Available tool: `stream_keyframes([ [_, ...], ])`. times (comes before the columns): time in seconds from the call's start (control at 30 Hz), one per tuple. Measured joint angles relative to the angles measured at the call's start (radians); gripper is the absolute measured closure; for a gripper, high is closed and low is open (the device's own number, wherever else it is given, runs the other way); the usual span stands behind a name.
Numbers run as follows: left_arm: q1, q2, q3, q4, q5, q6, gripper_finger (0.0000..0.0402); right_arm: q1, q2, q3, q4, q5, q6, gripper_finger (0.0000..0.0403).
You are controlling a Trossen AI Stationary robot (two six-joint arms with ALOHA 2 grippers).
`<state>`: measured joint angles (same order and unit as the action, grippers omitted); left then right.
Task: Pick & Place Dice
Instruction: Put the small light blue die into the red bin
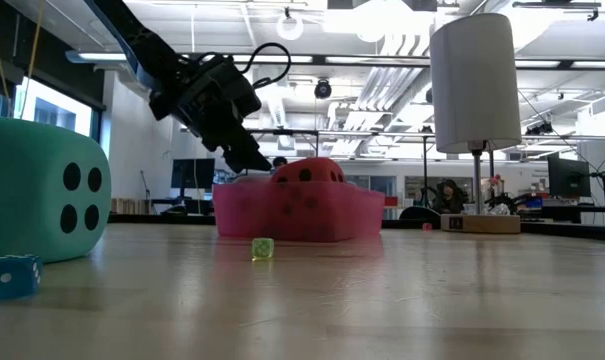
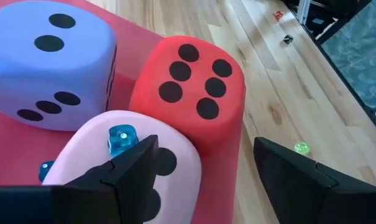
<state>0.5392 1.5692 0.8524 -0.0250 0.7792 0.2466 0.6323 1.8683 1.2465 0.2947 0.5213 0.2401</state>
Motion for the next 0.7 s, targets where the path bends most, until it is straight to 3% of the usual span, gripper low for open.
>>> stream_keyframes([
  [0.47,0.0,0.001,0.0,0.006,-0.054,-0.013,0.0143,0.0,0.0,0.0,0.0,0.0,0.0,0.0009],
  [0.7,0.01,0.074,0.003,0.17,-0.08,-0.119,0.0143,0.0,0.0,0.0,0.0,0.0,-0.001,0.0009],
])
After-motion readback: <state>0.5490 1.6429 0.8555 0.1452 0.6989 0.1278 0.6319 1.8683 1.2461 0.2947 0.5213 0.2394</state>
